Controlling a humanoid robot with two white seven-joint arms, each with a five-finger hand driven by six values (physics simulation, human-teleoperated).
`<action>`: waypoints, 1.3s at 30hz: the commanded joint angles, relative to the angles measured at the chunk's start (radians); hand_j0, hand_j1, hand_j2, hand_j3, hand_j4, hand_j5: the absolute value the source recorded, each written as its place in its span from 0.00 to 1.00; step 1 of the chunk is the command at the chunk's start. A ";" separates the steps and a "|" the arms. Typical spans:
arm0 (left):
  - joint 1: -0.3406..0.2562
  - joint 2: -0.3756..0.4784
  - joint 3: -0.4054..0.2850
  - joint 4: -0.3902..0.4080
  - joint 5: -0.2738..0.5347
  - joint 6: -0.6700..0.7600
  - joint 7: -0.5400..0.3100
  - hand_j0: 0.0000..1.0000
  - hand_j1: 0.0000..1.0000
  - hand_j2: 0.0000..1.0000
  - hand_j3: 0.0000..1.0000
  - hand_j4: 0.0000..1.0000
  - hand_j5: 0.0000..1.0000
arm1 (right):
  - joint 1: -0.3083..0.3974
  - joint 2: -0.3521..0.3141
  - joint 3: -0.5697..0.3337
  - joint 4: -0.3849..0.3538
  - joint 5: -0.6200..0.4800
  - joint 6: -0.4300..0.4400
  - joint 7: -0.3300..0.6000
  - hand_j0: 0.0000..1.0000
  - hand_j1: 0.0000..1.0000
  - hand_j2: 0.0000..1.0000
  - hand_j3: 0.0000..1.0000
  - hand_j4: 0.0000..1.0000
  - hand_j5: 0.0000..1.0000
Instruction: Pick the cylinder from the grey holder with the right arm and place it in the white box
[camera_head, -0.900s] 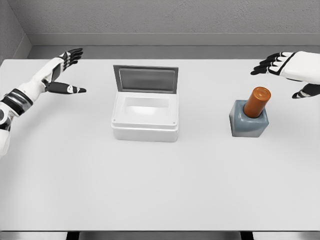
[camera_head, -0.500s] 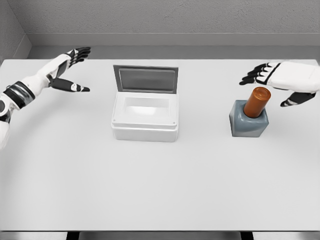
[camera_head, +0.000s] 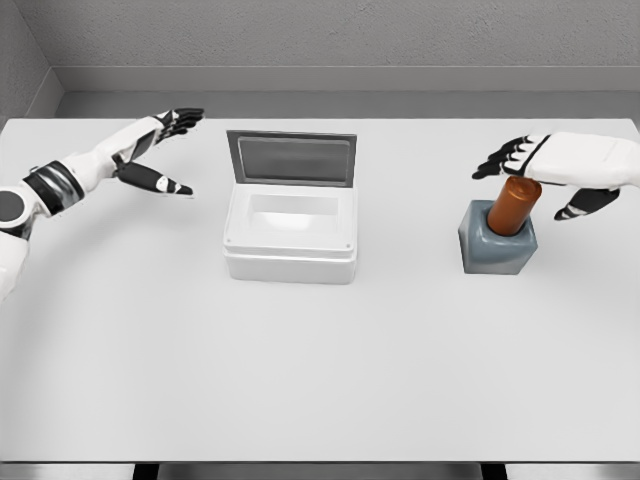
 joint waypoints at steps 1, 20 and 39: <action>0.000 0.001 0.002 0.011 -0.016 0.001 -0.001 1.00 1.00 1.00 1.00 1.00 1.00 | -0.002 0.015 -0.011 0.035 -0.004 0.001 0.018 1.00 1.00 1.00 1.00 1.00 1.00; -0.011 -0.001 0.011 0.010 -0.022 0.000 -0.013 1.00 1.00 1.00 1.00 1.00 1.00 | 0.000 0.043 -0.008 0.022 0.002 0.001 0.027 1.00 1.00 1.00 1.00 1.00 1.00; -0.009 -0.008 0.003 0.002 -0.028 0.001 -0.013 1.00 1.00 1.00 1.00 1.00 1.00 | 0.003 0.040 -0.022 0.023 0.002 0.001 0.082 0.69 0.69 0.69 0.69 0.69 0.69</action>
